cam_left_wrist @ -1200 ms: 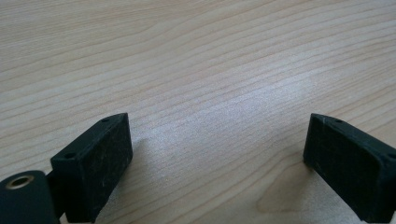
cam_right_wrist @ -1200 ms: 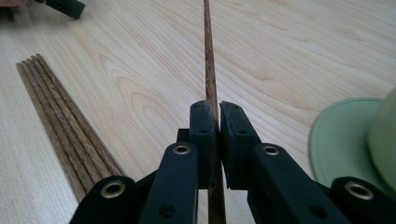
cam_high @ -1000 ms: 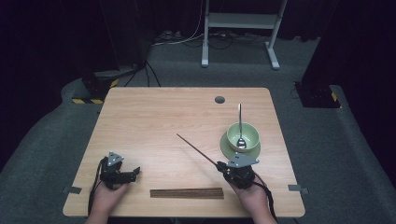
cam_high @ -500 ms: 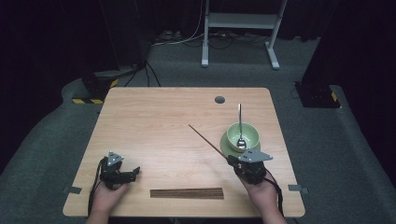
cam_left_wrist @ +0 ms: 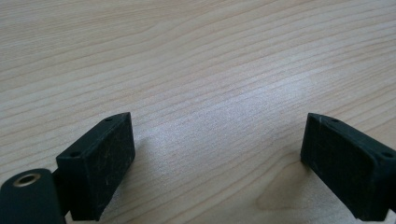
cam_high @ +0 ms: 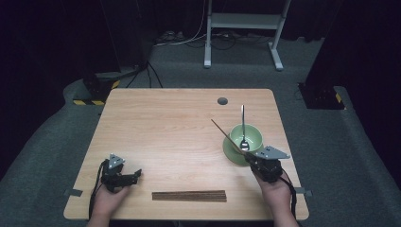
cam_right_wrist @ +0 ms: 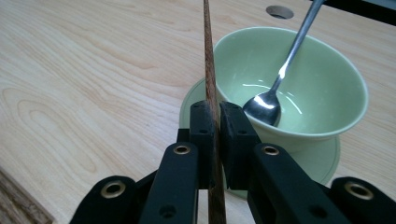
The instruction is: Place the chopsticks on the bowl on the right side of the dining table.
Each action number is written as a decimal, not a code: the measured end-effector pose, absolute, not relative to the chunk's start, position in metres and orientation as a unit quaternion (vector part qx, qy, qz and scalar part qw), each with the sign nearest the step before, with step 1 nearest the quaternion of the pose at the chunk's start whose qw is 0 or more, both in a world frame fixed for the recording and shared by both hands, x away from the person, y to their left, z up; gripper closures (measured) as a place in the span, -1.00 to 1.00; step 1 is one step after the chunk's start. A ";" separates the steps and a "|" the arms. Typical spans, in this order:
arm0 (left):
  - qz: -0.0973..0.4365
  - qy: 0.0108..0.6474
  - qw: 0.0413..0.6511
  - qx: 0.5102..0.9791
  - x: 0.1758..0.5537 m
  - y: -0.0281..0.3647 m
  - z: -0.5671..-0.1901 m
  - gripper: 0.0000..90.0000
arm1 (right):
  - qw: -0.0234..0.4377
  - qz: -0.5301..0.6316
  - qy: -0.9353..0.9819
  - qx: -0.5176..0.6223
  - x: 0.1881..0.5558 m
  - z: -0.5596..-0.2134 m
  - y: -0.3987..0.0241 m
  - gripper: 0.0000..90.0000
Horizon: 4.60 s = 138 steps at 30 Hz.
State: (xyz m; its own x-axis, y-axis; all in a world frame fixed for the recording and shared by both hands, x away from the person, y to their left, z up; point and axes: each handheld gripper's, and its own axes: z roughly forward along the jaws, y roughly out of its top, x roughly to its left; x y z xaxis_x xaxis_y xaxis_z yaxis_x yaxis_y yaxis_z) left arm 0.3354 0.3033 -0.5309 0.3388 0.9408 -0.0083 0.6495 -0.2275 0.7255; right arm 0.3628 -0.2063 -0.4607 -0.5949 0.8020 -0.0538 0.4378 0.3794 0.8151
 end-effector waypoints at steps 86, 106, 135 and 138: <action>0.228 0.528 0.326 0.750 0.333 0.304 -0.531 -0.71 | 0.067 0.370 0.895 0.239 0.325 -0.515 -0.093 0.47; 0.228 0.528 0.327 0.750 0.332 0.303 -0.531 -0.69 | 0.090 0.360 0.886 0.277 0.341 -0.517 -0.110 0.85; 0.228 0.527 0.328 0.750 0.333 0.304 -0.531 -0.67 | 0.108 0.363 0.887 0.264 0.340 -0.519 -0.111 0.86; 0.228 0.527 0.328 0.750 0.333 0.304 -0.531 -0.67 | 0.111 0.360 0.888 0.264 0.340 -0.519 -0.110 0.87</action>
State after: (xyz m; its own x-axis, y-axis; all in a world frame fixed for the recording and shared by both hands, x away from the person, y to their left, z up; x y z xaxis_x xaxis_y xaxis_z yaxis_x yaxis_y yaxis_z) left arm 0.3333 0.3039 -0.5305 0.3407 0.9402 -0.0027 0.6409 -0.2302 0.7323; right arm 0.3400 -0.1098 -0.5190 -0.8359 0.5488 -0.0078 0.3881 0.6010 0.6987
